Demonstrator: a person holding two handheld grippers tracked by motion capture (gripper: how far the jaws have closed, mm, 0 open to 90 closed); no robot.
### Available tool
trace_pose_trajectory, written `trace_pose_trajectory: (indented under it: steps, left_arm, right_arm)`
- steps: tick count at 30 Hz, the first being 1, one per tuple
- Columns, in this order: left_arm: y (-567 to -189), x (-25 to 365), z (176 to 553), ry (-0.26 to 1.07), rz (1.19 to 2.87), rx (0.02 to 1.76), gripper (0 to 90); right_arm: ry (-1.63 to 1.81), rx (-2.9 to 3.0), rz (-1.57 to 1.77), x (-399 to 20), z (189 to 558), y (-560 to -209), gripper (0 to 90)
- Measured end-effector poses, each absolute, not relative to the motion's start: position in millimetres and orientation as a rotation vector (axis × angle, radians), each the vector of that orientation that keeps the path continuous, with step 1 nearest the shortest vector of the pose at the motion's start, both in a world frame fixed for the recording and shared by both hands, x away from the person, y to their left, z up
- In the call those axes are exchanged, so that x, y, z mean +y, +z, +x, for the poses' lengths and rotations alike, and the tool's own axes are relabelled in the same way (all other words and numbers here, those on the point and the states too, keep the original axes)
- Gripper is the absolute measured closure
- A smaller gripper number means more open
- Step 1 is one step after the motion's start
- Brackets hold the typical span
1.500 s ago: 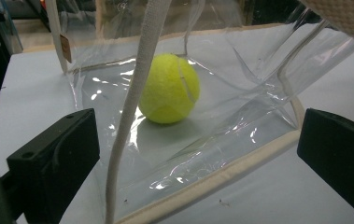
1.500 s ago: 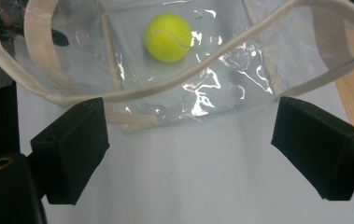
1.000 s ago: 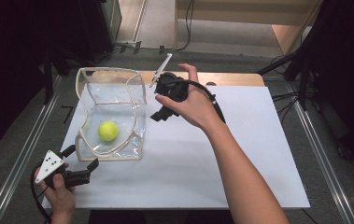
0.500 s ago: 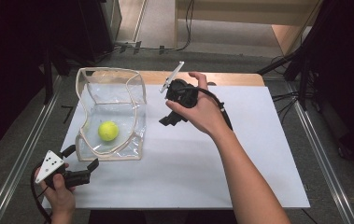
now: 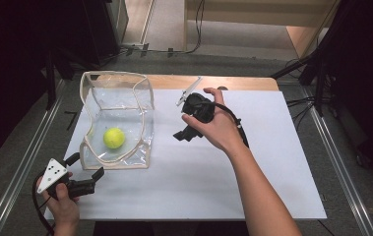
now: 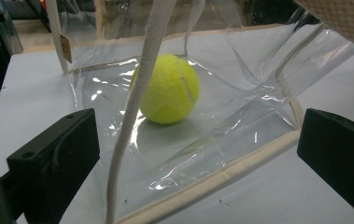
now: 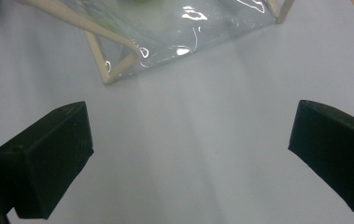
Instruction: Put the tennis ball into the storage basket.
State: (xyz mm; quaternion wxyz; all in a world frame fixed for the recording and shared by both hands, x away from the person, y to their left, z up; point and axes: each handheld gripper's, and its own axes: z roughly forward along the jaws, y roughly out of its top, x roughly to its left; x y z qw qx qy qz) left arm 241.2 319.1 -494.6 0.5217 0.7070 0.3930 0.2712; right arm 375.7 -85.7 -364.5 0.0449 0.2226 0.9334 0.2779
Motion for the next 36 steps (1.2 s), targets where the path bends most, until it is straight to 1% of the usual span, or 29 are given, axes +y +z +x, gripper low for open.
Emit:
trace_pose_trajectory:
  steps: [24,36]
  left_arm:
    - [-495,319,241,0.652,1.699,0.942,0.0]
    - [-495,318,241,0.653,1.697,0.943,0.0]
  right_arm:
    - [0.992,2.723,0.863,-139,350,-410,0.0]
    - [1.060,2.641,0.937,-169,336,-426,0.0]
